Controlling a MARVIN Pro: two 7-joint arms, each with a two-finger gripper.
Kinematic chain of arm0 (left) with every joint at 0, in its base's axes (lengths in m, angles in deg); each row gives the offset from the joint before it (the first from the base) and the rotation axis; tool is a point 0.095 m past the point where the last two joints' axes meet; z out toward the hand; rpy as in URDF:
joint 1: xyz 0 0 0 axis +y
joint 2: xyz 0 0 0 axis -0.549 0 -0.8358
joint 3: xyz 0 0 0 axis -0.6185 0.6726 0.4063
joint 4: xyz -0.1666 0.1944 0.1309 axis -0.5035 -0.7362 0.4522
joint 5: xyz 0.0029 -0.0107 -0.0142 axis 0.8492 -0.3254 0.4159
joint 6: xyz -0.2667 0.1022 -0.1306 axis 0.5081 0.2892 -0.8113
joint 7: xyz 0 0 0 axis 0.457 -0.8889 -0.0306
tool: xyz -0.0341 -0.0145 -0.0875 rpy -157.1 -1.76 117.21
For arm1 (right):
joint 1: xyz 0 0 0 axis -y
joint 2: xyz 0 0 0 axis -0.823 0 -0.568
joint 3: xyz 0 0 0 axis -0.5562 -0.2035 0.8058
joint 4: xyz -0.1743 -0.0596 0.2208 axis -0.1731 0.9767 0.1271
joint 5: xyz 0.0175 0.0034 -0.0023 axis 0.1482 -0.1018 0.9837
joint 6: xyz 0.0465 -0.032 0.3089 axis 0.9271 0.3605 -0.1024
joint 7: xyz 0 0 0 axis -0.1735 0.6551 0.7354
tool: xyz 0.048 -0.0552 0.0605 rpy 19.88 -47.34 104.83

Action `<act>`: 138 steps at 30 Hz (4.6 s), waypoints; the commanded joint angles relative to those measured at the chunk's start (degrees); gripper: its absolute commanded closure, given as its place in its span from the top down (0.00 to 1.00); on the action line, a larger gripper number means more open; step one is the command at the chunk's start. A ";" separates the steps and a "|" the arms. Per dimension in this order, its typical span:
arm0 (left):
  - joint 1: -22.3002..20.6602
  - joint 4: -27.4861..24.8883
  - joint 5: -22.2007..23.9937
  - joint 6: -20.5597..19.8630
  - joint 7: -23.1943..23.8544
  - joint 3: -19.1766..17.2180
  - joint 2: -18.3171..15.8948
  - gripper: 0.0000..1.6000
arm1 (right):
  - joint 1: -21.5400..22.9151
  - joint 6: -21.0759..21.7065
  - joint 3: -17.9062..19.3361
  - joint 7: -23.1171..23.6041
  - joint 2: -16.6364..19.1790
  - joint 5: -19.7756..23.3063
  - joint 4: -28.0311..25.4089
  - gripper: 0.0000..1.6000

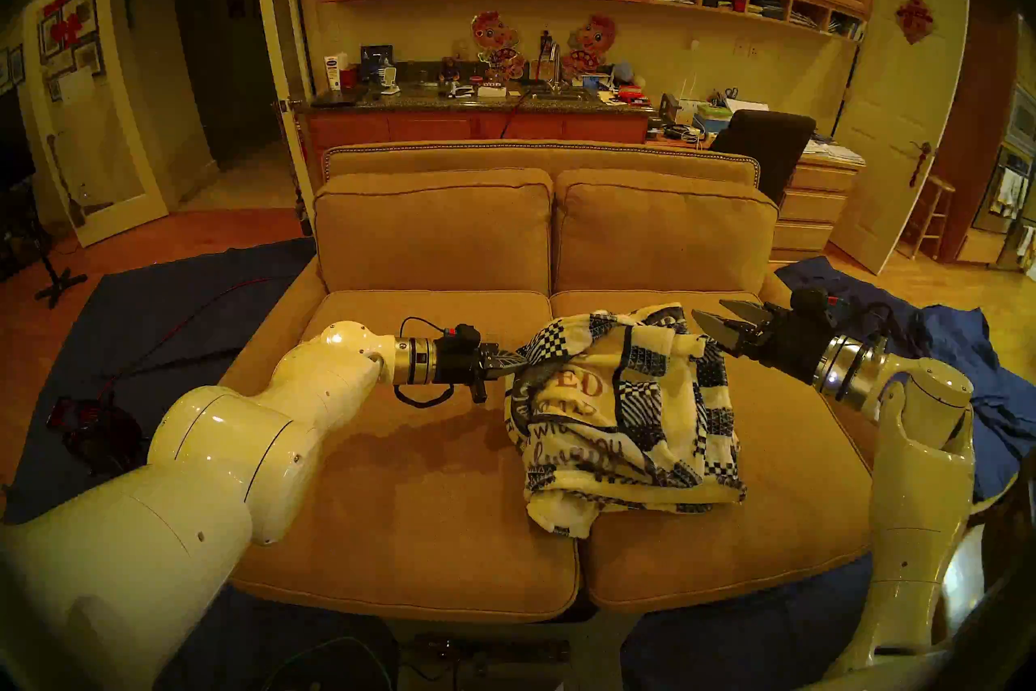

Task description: Fold the blanket in half twice

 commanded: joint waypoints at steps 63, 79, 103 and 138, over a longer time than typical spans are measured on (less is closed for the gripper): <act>11.42 -23.40 21.17 -15.93 5.21 6.59 -11.63 1.00 | -3.62 2.21 -10.23 3.94 3.18 -0.59 -1.00 1.00; 5.52 -12.29 18.41 -25.26 -5.06 7.67 -6.71 1.00 | -3.52 1.90 -8.11 3.85 2.87 0.08 -1.43 1.00; 2.18 -0.38 18.51 -26.80 -2.59 7.13 -1.89 1.00 | -3.52 1.88 -6.72 3.76 2.20 0.07 -1.89 1.00; 1.13 4.12 16.25 -26.79 -2.21 8.18 0.09 1.00 | -4.31 1.70 -6.09 4.80 2.39 -0.28 -0.96 1.00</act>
